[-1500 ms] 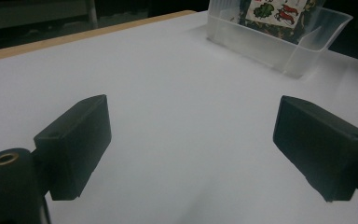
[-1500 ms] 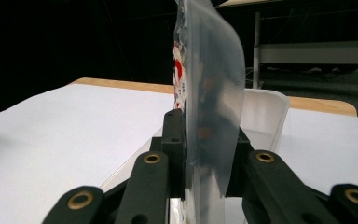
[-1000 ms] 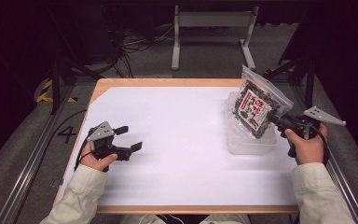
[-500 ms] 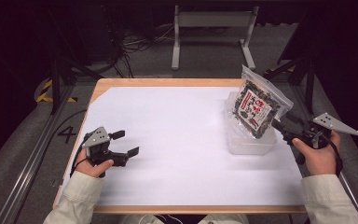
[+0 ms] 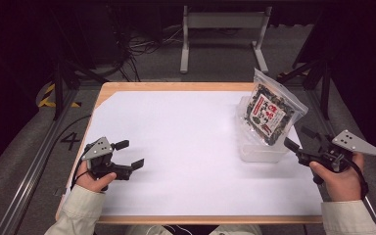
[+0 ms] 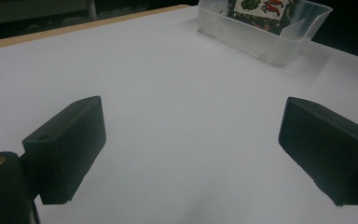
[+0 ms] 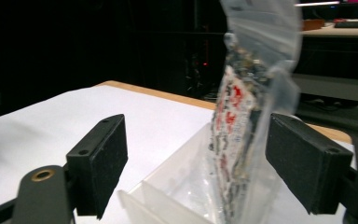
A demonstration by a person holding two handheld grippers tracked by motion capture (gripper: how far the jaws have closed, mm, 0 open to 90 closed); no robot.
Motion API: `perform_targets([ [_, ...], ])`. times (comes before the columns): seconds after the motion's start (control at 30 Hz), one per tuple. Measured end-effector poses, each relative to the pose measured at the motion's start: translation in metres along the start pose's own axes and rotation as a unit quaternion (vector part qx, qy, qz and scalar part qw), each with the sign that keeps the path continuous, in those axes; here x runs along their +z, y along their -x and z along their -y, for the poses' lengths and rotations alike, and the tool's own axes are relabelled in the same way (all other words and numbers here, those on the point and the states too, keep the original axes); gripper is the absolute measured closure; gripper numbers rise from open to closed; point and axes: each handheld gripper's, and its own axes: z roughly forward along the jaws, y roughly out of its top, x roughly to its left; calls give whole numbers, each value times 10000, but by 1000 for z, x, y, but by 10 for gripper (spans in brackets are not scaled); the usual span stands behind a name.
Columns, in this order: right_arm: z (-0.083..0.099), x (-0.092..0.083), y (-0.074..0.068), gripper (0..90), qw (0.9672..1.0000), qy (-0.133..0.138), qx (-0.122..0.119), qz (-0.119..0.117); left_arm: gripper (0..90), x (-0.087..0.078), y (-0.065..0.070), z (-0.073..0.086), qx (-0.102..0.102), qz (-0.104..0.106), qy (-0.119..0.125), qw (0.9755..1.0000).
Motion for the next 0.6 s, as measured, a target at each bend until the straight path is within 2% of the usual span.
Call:
perform_targets([
  [0.27,-3,6,-22,204,9980,20,-190,-608,77,-4,4,2,-28,48,21,10000],
  [0.6,-4,24,-54,186,9930,-44,-256,-1152,59,-3,3,4,-31,21,-5,10000],
])
